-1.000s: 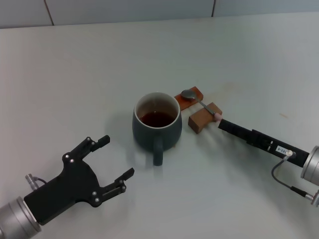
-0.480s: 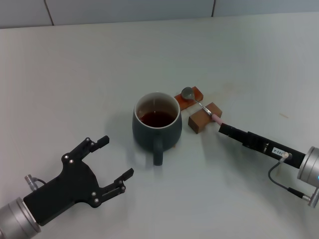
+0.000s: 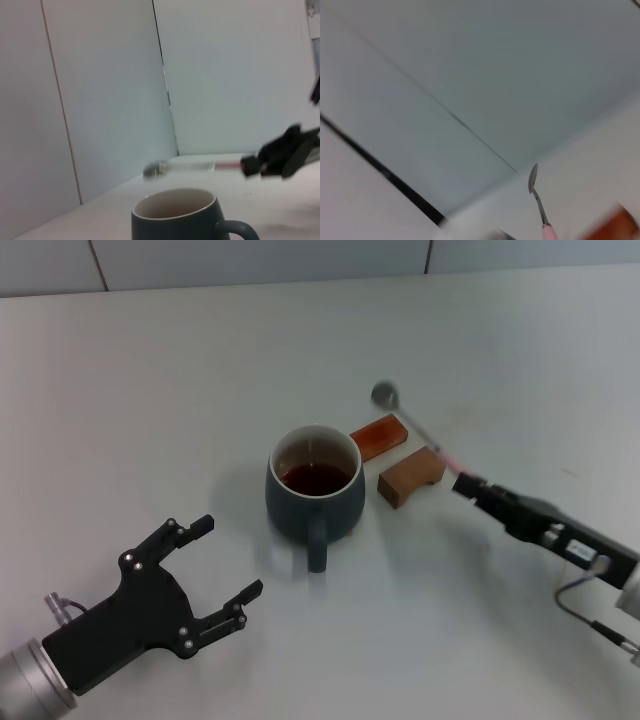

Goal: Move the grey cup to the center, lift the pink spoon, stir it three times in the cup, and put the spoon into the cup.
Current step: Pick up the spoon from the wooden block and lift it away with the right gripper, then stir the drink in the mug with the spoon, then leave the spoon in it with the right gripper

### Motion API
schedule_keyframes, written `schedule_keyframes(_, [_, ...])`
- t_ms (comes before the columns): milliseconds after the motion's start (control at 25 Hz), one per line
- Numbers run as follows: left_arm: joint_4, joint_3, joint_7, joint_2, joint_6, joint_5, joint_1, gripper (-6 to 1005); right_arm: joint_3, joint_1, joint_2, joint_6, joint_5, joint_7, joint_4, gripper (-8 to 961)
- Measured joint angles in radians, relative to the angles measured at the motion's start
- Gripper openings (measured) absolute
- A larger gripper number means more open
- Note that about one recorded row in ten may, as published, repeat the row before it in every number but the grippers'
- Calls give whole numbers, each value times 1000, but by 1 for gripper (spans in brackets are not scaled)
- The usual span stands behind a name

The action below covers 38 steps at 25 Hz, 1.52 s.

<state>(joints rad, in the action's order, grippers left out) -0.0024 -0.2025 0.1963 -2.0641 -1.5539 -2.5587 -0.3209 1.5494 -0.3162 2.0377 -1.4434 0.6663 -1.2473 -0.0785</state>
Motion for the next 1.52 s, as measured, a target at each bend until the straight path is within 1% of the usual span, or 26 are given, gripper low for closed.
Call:
schedule_keyframes(80, [1,0,0,0,2,0,1,839,-43,49,0,-136,0,131,-33,115])
schedule_keyframes(200, [3,0,0,-1,17,0,1,838,-73,73,-2,-208,2,193,-70,115])
schedule_keyframes(280, [4,2,0,-1,27,0,1,838,-97,90,-19,-246,9,214,-160,115])
schedule_keyframes(320, [4,6,0,-1,34,0,0,838,-97,90,-19,-246,9,214,-160,115])
schedule_keyframes(400, [4,12,0,-1,41,0,0,837,-109,97,-30,-244,17,219,-250,115])
schedule_keyframes(440, [4,12,0,-1,41,0,0,837,-125,101,-33,-233,35,218,-310,115])
schedule_keyframes(480, [2,15,0,-2,48,0,-1,837,-181,110,-37,-188,107,171,-454,115])
schedule_keyframes(520, [2,15,0,-2,48,0,-1,836,-181,110,-37,-188,107,171,-454,115])
schedule_keyframes(560, [1,15,0,-2,48,0,-2,836,-211,115,-36,-152,166,123,-533,115])
schedule_keyframes(640, [-4,15,0,-2,49,0,-4,835,-281,120,-25,-58,339,-20,-746,115])
schedule_keyframes(760, [-5,15,0,-3,49,0,-7,835,-368,101,3,51,669,-320,-1051,115])
schedule_keyframes(840, [-5,16,0,-4,49,0,-9,835,-419,55,17,54,913,-571,-1239,114])
schedule_keyframes(880, [-4,16,0,-4,49,-1,-11,835,-451,-2,21,11,1138,-789,-1391,114])
schedule_keyframes(920, [-4,16,0,-4,49,-1,-11,835,-451,-2,21,11,1138,-789,-1391,114])
schedule_keyframes(960, [-4,16,0,-4,49,-1,-11,835,-463,-37,19,-26,1241,-889,-1456,114])
schedule_keyframes(1040, [-2,17,0,-4,52,-1,-14,835,-491,-119,9,-120,1397,-1046,-1552,114])
schedule_keyframes(1080, [-3,17,0,-4,56,-1,-17,835,-530,-212,-14,-248,1474,-1142,-1590,114])
schedule_keyframes(1120, [-3,17,0,-4,56,-1,-17,835,-530,-212,-14,-248,1474,-1142,-1590,114])
schedule_keyframes(1160, [-3,17,0,-4,56,-1,-17,835,-549,-260,-28,-314,1496,-1187,-1597,114])
schedule_keyframes(1200, [-3,17,0,-4,56,-1,-17,835,-575,-356,-56,-423,1517,-1255,-1600,114])
schedule_keyframes(1240, [-7,17,2,-4,58,-1,-20,835,-575,-356,-56,-423,1517,-1255,-1600,114])
schedule_keyframes(1280, [-7,17,2,-4,58,-1,-20,835,-585,-443,-81,-508,1546,-1305,-1597,114])
schedule_keyframes(1320, [-9,20,6,-4,65,-2,-23,835,-585,-443,-81,-508,1546,-1305,-1597,114])
schedule_keyframes(1400, [-8,22,8,-3,70,-2,-26,835,-583,-525,-94,-567,1597,-1337,-1579,114])
schedule_keyframes(1480, [-8,25,9,-2,74,-2,-29,835,-563,-598,-96,-589,1655,-1349,-1525,114])
schedule_keyframes(1520, [-8,25,9,-2,74,-2,-29,835,-563,-598,-96,-589,1655,-1349,-1525,114])
